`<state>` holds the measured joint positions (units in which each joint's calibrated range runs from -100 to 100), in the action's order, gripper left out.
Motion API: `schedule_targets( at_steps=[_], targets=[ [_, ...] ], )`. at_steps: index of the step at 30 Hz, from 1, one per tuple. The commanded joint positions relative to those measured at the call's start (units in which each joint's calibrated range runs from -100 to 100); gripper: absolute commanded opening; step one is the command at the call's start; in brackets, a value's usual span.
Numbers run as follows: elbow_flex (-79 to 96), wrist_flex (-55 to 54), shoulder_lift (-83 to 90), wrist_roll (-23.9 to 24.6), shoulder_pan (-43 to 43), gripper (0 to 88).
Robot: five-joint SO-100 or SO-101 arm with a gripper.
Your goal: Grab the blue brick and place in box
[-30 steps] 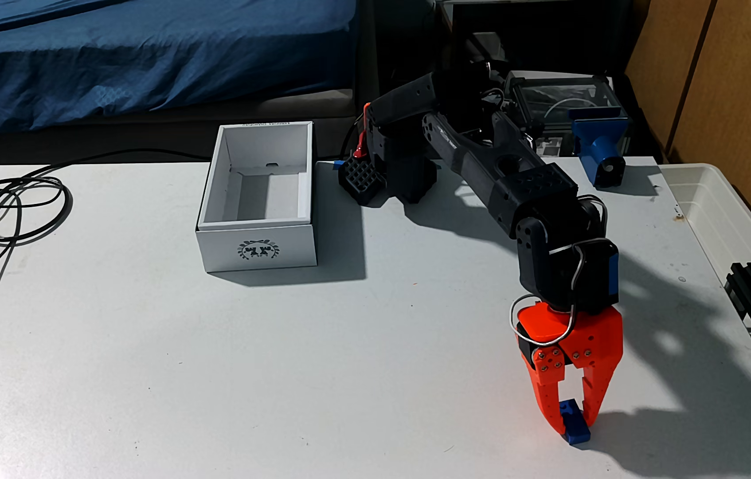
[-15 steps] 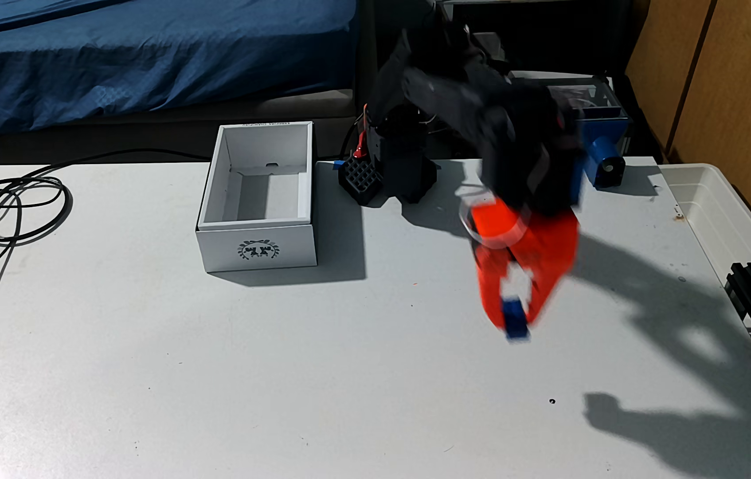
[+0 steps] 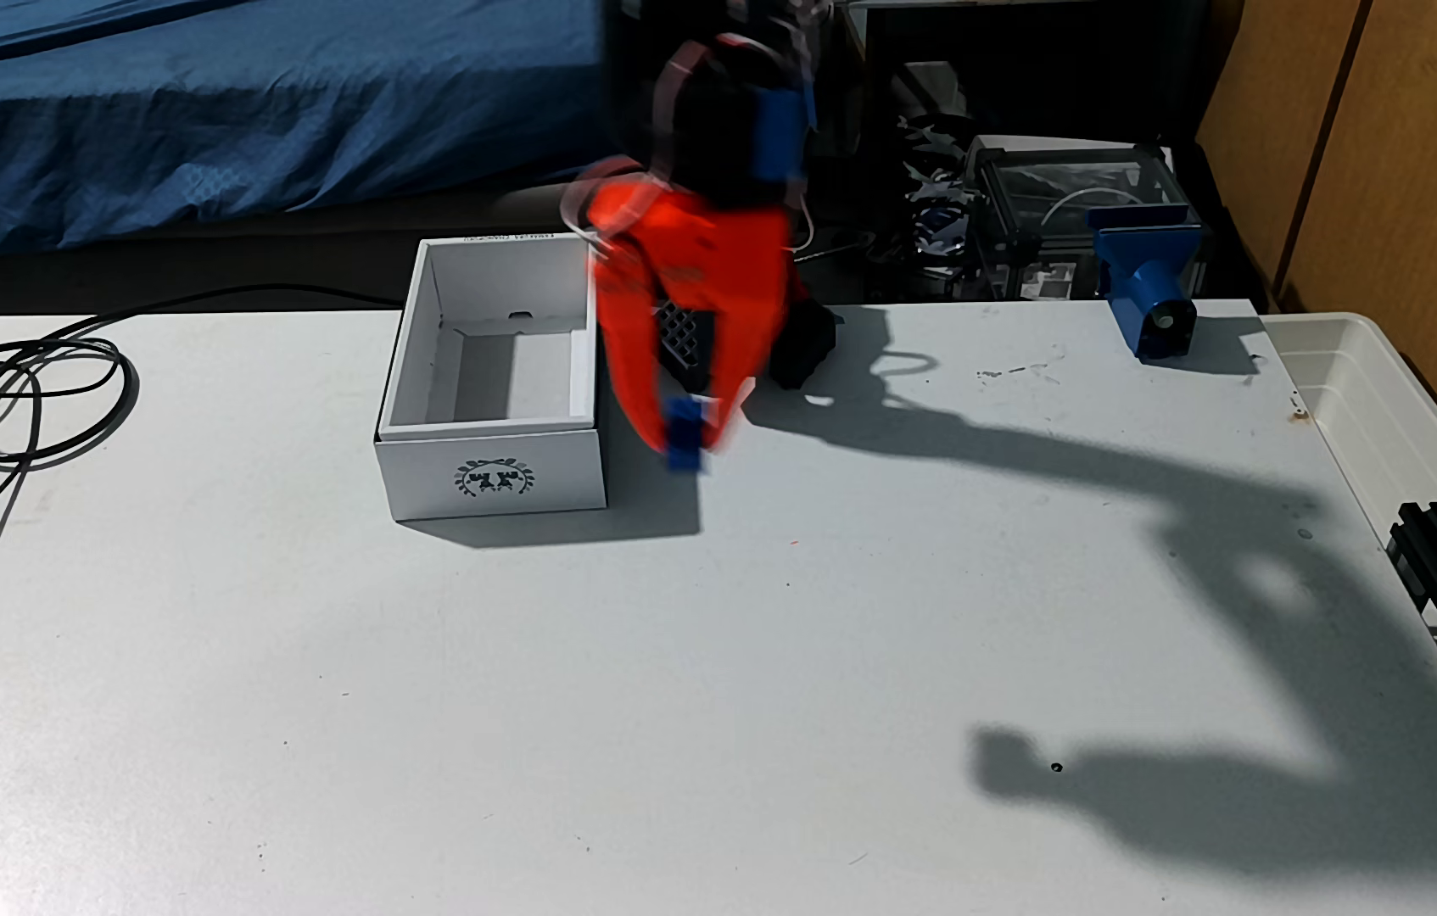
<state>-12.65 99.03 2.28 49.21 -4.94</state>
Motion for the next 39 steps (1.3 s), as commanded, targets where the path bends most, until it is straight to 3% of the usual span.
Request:
schedule_targets(
  at_steps=[1,15,21,29,39],
  targets=[
    [8.21,0.54,10.62,-4.88,-6.13,1.0],
    [43.35,0.28,35.99,-23.61,-27.3,5.4],
    [54.8,-5.93,41.23,-30.4,-34.8,6.0],
    [62.52,-17.3,41.82,-35.24,-42.16,5.6],
    [61.99,-19.11,41.74,-40.13,-45.5,6.0]
  ],
)
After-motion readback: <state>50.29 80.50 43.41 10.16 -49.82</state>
